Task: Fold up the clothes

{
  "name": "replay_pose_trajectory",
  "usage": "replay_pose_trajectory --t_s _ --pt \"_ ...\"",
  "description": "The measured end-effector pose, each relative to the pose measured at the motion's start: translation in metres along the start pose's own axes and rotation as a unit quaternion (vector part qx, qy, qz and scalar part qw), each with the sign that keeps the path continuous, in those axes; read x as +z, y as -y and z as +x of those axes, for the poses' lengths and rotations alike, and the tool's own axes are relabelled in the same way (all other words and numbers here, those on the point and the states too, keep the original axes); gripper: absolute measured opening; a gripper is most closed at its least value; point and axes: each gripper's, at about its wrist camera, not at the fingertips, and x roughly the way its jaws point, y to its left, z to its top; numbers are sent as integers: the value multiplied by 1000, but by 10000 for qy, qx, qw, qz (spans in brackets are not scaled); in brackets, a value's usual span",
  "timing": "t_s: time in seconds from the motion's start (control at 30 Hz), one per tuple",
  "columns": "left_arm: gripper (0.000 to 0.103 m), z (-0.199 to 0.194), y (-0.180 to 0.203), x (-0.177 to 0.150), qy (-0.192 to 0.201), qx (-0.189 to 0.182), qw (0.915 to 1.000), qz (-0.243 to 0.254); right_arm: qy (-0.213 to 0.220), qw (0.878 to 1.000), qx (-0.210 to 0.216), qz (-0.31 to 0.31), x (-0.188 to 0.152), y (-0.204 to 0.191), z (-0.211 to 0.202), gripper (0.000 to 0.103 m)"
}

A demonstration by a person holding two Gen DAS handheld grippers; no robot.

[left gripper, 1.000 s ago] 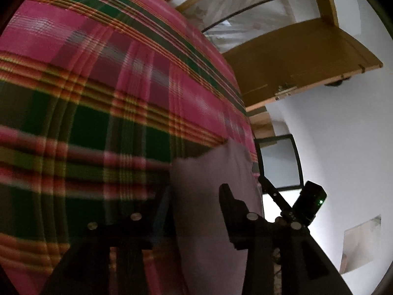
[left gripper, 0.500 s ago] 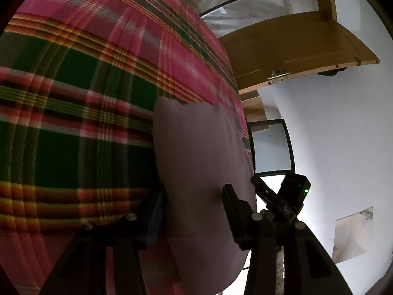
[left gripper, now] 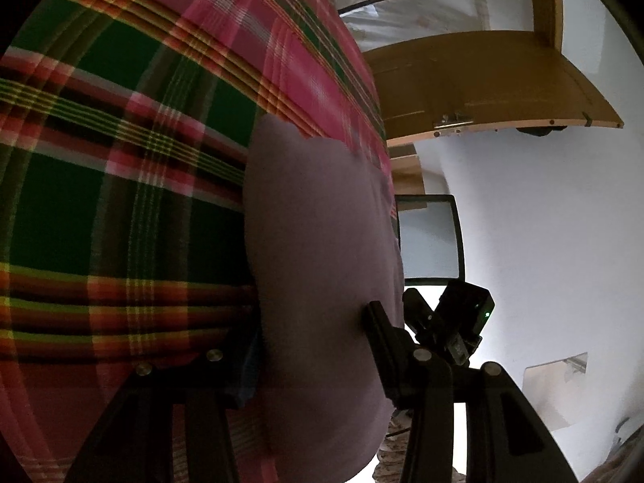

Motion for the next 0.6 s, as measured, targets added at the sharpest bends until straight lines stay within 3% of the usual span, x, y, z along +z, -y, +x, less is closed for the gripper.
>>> replay_pose_trajectory --t_s 0.3,0.47,0.5,0.6 --pt "48 1 1 -2 -12 -77 10000 -39 -26 10000 22 38 -2 -4 2 70" --pt "42 2 -4 -2 -19 -256 9994 -231 -24 10000 -8 15 -2 -5 3 70" --pt "42 3 -4 -2 -17 -297 9992 -279 -29 10000 -21 1 -2 -5 4 68" --pt "37 4 -2 -2 12 -306 9992 -261 -104 9999 -100 -55 -3 -8 7 52"
